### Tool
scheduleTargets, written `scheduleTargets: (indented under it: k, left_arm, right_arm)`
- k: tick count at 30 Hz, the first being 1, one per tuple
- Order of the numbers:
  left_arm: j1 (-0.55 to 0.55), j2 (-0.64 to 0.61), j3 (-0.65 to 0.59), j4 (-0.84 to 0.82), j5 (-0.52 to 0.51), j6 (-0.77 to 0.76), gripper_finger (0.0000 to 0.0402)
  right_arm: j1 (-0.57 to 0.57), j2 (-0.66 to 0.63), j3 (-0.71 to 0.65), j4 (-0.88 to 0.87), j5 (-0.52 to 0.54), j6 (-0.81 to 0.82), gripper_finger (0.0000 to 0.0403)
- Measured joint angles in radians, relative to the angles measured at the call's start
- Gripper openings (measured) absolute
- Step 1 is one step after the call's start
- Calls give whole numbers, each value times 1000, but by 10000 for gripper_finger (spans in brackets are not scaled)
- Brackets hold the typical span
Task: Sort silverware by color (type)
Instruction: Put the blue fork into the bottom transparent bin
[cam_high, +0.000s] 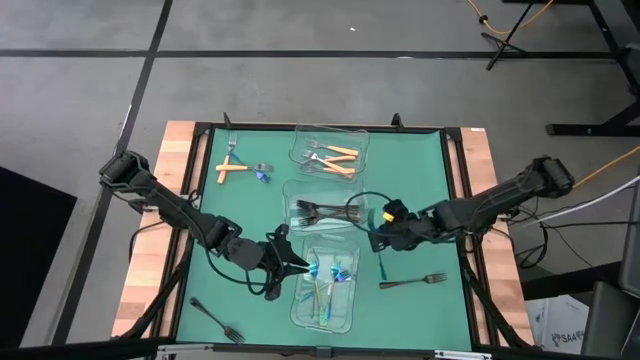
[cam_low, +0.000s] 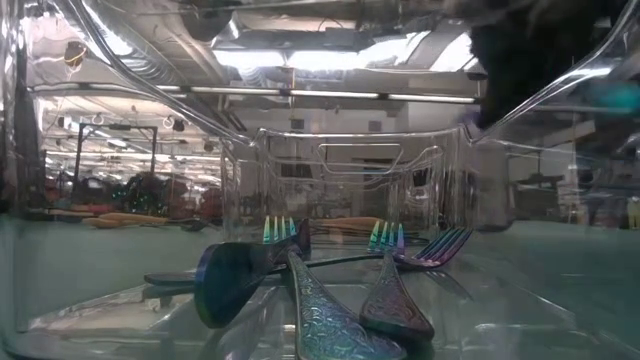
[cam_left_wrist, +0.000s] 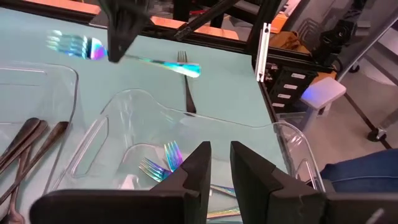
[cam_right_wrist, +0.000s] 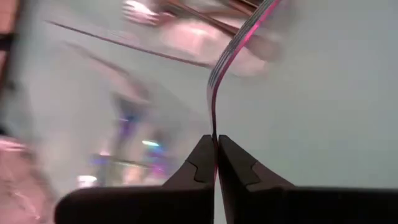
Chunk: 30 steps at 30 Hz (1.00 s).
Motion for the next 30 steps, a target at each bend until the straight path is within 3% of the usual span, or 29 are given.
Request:
scheduleTargets:
  k: [7,14,22,30]
  left_arm:
    - [0,0,0,0,0,0,55]
    - [0,0,0,0,0,1,55]
    - [0,0,0,0,0,1,55]
    - [0,0,0,0,0,1,55]
  right_arm:
    - [88,8,58,260,175,-61,0]
    - [166,120,58,477,346,-76,0]
    - [183,290,58,718,355,-74,0]
    - [181,381,57,767,337,-51,0]
